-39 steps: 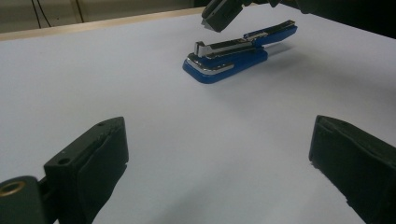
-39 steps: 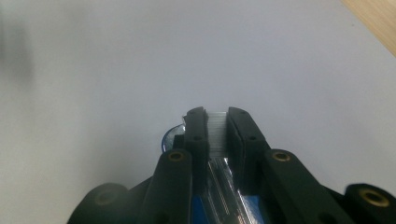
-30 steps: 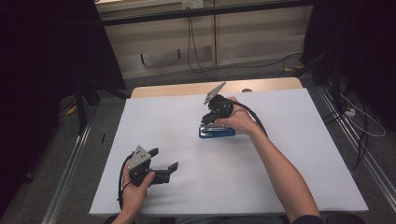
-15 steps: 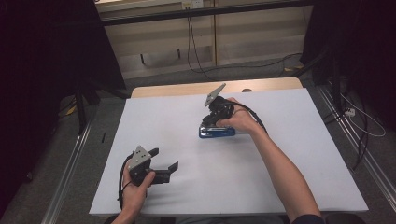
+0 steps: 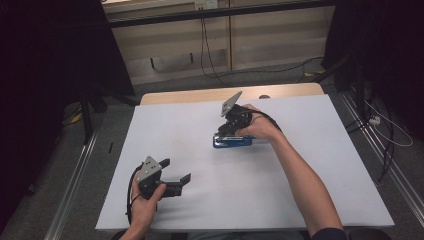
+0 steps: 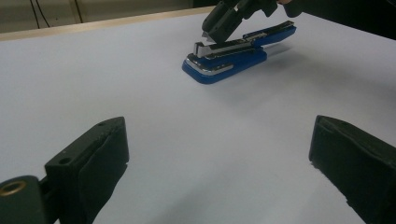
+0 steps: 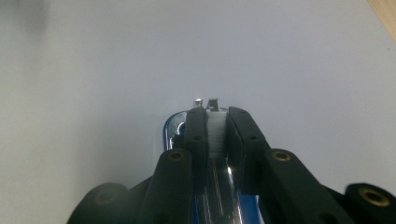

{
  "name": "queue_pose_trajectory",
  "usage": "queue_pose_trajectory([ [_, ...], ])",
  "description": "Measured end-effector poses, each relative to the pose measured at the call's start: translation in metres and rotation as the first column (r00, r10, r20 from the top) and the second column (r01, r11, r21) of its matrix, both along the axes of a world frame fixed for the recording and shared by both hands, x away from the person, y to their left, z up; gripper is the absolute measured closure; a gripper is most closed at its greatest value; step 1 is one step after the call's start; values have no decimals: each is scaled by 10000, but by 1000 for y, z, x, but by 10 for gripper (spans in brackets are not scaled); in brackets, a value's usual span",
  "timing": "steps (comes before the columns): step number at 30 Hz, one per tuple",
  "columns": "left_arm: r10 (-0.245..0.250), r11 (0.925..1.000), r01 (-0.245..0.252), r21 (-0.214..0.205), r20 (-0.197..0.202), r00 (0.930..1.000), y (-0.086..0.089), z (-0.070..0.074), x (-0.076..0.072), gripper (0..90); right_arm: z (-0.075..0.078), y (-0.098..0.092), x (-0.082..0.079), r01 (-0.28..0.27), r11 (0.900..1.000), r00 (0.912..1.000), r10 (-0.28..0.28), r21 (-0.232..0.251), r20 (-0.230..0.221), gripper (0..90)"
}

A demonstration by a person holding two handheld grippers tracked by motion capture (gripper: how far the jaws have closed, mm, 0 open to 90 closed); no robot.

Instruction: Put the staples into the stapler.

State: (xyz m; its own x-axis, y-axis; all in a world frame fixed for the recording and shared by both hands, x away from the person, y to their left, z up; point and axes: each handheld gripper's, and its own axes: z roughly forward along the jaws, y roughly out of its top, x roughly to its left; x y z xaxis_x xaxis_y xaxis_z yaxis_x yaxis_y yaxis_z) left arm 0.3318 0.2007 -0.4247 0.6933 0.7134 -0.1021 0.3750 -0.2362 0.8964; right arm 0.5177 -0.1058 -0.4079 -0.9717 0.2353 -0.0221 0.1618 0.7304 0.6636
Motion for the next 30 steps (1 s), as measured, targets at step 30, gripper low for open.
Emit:
queue_pose_trajectory([
  [30,3,10000,-3,-12,1,10000,0,0,0,49,-3,3,0,-627,9976,9975,636,-292,321,793],
])
